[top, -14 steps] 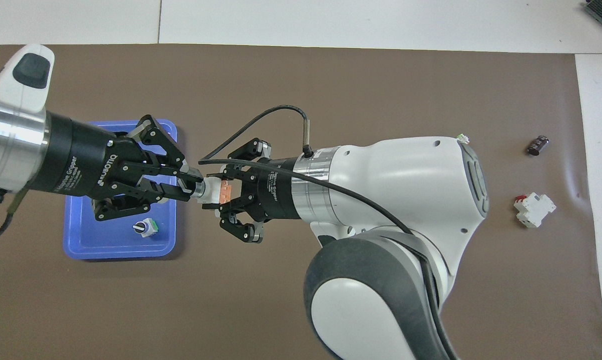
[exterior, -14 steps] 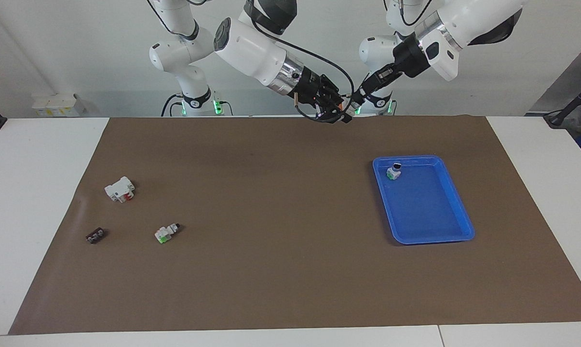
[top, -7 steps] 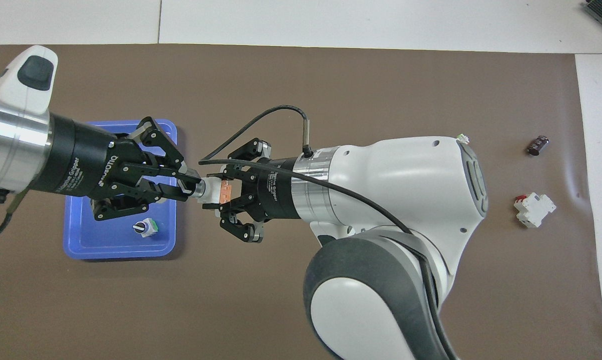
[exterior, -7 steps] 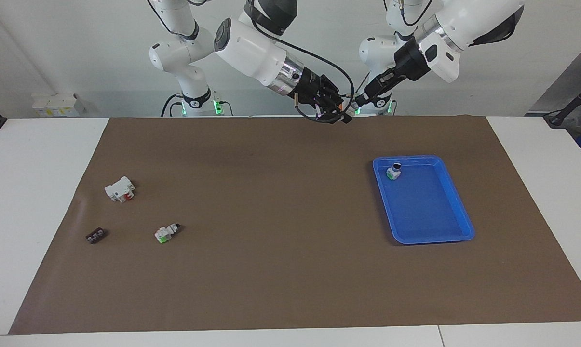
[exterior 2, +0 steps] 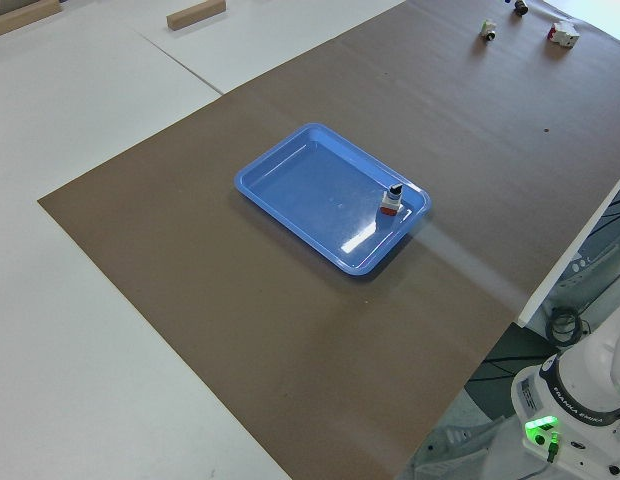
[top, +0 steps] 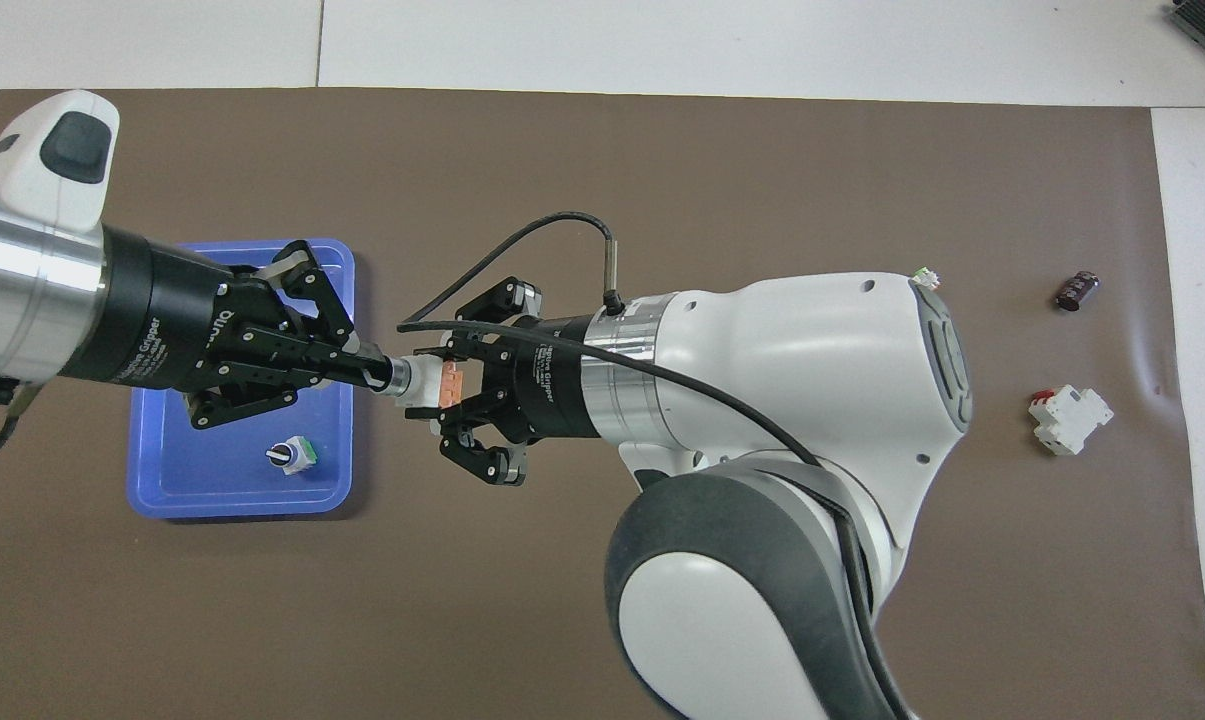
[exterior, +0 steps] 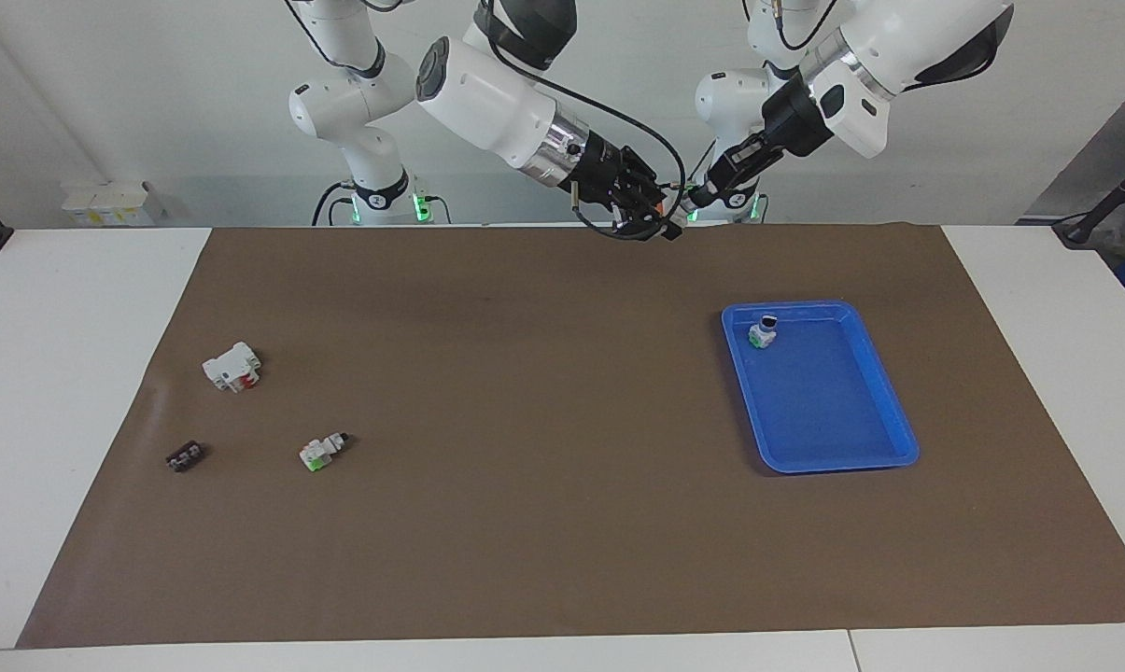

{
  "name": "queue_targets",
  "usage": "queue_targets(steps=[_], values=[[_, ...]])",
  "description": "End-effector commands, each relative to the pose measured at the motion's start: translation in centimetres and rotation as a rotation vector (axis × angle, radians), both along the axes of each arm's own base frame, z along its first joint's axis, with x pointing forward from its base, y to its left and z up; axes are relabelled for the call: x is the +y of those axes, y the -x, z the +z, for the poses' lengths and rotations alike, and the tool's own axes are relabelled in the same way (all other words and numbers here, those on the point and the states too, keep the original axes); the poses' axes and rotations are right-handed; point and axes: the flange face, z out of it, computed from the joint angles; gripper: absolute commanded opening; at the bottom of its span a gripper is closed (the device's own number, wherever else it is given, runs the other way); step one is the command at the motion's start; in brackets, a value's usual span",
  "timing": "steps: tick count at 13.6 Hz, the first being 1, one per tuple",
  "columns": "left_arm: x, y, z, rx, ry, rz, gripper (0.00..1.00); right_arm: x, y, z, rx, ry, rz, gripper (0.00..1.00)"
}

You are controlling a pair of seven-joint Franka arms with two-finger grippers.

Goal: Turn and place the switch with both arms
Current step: 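Close the left gripper on the switch held by the right gripper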

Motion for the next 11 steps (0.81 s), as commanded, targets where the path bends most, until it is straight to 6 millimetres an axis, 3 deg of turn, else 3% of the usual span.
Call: queue_targets(steps=[1,5,11], values=[[-0.69,0.66,0.05,-0.015,-0.014,-0.028,0.00,-0.05,-0.42,0.43,-0.029,0.005,0.011,0.00],[-0.56,0.68,0.09,-0.071,-0.003,-0.125,0.00,-0.04,-0.41,0.42,-0.028,0.005,0.012,0.00],[0.28,0.51,-0.02,-0.314,0.038,-0.512,0.00,-0.19,-0.52,0.42,-0.028,0.006,0.009,0.00]])
